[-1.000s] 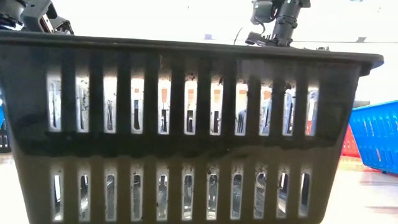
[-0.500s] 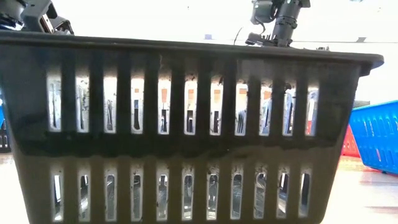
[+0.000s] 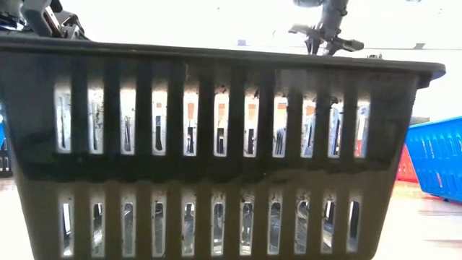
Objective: Stack baskets on shelf by color
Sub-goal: Put the top left black bin on the shelf
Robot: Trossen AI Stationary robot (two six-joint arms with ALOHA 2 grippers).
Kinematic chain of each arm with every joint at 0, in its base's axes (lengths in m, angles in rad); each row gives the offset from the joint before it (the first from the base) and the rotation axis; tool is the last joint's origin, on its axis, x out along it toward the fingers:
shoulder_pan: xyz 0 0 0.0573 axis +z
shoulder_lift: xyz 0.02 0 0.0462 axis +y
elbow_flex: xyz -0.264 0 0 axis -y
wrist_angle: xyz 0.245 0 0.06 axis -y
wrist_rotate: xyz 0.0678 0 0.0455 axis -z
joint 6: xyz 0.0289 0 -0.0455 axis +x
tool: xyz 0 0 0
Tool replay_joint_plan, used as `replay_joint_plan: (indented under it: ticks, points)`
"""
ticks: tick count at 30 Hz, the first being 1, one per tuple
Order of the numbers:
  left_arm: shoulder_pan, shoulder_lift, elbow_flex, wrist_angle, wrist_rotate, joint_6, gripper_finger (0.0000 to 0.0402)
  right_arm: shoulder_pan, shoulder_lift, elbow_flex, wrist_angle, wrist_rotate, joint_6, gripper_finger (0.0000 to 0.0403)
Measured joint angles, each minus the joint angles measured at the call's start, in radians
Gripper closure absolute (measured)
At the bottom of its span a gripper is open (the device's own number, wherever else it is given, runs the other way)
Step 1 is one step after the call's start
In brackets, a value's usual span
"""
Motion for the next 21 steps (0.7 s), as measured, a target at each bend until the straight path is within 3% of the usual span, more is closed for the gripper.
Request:
replay_joint_plan:
  ticks: [11, 16, 21]
  points:
    - [0.0, 0.0, 0.0, 0.169, 0.0, -0.014, 0.0299, 0.082, -0.001, 0.141, -0.029, -0.005, -0.046, 0.032]
    - [0.0, 0.0, 0.001, 0.27, 0.022, -0.11, 0.0292, 0.127, -0.001, 0.202, -0.032, 0.013, -0.058, 0.032]
    - [0.0, 0.007, 0.067, 0.193, 0.137, -0.119, 0.03, 0.172, -0.001, 0.246, -0.031, 0.021, -0.073, 0.032]
